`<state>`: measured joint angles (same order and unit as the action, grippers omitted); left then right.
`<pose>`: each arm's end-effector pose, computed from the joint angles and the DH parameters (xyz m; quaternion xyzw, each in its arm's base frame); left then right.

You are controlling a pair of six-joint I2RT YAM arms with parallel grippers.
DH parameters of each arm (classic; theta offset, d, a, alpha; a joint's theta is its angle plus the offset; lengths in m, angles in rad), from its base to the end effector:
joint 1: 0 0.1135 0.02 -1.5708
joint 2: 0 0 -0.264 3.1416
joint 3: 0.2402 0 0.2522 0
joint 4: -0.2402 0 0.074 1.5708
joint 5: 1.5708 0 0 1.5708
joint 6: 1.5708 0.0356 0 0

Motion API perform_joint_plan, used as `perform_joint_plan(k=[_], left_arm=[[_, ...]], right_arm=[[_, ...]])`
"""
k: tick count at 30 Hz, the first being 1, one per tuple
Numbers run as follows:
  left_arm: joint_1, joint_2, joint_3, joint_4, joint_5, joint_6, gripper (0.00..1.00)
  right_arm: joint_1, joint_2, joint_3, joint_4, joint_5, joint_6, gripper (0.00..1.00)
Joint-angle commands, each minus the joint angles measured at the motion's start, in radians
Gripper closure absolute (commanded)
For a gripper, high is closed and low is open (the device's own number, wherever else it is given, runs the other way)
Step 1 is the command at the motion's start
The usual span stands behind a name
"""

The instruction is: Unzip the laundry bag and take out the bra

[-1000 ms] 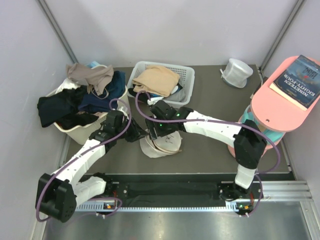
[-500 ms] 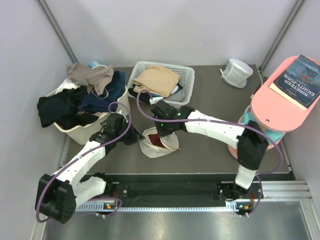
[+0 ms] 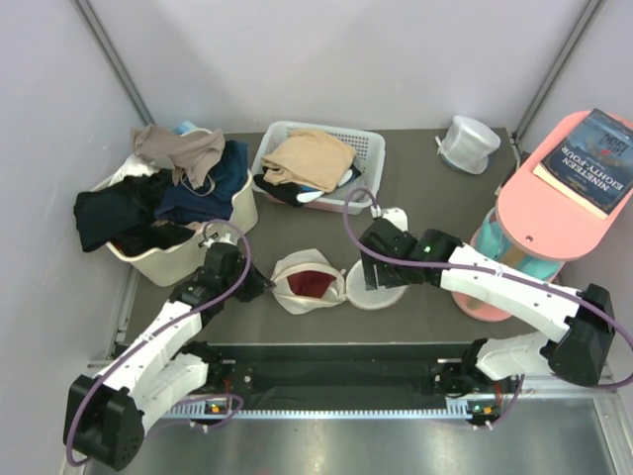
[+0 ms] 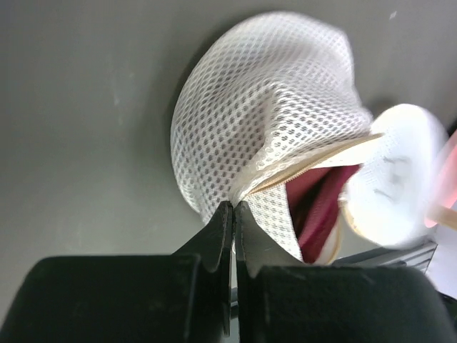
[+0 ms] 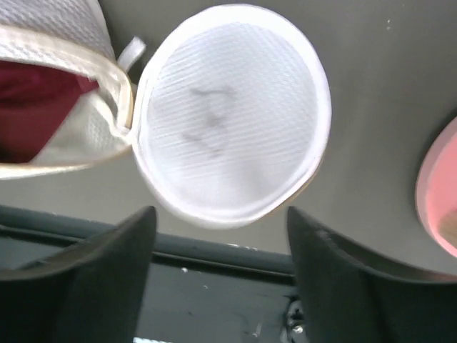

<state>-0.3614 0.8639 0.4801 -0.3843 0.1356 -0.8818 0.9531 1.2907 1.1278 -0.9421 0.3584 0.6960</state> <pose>0.1636 -0.0670 0.2022 -0.2107 0.8943 -0.2777 0.2805 0.1530 0.1939 0.2908 -0.0819 0.9548 0.0490 0.2815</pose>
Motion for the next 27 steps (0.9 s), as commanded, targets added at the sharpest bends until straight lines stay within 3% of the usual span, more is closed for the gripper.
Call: perform_joint_plan(k=[1,5,10,19,27], left_arm=[[0.004,-0.009,-0.032,0.007,0.035,-0.009,1.00],[0.006,-0.019,-0.035,0.018,0.039,-0.008,1.00],[0.004,-0.014,-0.035,0.038,0.055,-0.022,1.00],[0.006,-0.026,-0.023,0.035,0.065,-0.029,1.00],[0.006,-0.054,-0.023,0.036,0.061,-0.036,1.00]], right_arm=[[0.007,-0.015,0.105,0.006,0.010,-0.030,0.23],[0.024,0.068,0.220,0.097,-0.079,-0.092,0.16],[0.035,0.188,0.231,0.310,-0.280,-0.098,0.11],[0.064,0.472,0.300,0.442,-0.378,-0.055,0.10],[0.064,0.617,0.339,0.384,-0.338,-0.027,0.12]])
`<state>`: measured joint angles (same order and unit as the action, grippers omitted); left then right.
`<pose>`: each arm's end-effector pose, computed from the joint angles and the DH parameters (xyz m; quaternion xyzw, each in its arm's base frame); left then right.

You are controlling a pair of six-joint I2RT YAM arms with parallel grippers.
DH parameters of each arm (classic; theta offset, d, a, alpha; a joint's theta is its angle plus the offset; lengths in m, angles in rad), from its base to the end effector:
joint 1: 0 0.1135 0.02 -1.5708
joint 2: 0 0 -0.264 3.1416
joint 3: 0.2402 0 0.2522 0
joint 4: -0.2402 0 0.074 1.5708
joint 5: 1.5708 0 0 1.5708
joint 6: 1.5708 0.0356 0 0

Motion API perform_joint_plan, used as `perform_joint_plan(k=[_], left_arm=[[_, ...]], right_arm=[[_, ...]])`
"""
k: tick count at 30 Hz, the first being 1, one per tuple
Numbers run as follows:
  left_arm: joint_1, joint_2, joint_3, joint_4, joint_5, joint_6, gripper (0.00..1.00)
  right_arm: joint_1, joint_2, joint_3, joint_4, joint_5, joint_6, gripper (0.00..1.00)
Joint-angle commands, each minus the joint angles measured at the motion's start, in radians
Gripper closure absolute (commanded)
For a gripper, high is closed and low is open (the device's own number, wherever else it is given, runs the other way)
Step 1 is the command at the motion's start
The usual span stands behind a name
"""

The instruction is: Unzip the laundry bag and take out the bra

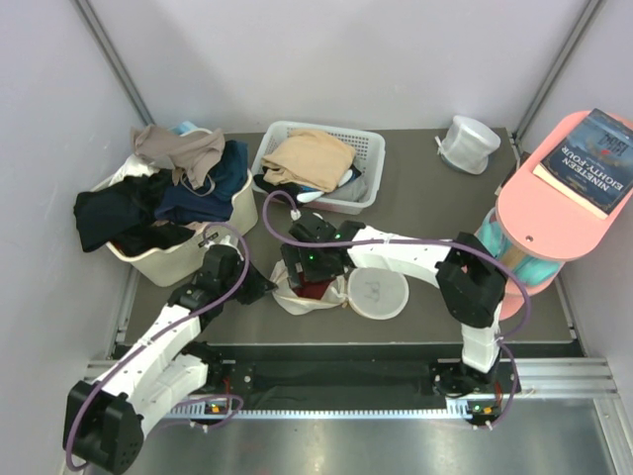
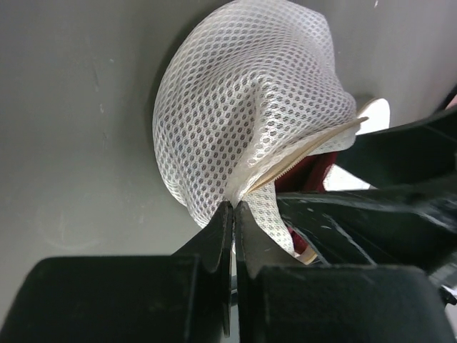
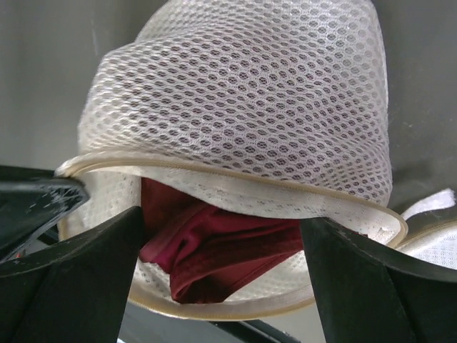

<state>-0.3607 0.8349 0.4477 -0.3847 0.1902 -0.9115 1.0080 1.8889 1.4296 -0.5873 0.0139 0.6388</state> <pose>0.1570 -0.0664 0.1962 -0.2138 0.8926 -0.3004 0.2595 0.2158 0.3411 0.2146 -0.1755 0.9497 0.1855 0.1810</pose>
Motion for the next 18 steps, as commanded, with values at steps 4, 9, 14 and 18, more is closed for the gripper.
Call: perform_joint_plan(k=[4,9,14,18], left_arm=[[0.005,-0.025,0.008,0.053,0.014,-0.003,1.00],[0.005,-0.036,0.013,0.021,-0.009,0.011,1.00],[0.005,-0.065,0.023,-0.051,-0.080,0.022,1.00],[0.005,-0.083,0.031,-0.065,-0.132,0.025,1.00]], right_arm=[[0.009,0.042,0.017,0.067,-0.008,0.036,0.59],[-0.032,-0.003,0.011,0.067,0.020,0.051,1.00],[-0.124,-0.137,-0.081,0.093,0.008,0.062,1.00],[-0.173,-0.221,-0.141,0.093,-0.006,0.059,1.00]])
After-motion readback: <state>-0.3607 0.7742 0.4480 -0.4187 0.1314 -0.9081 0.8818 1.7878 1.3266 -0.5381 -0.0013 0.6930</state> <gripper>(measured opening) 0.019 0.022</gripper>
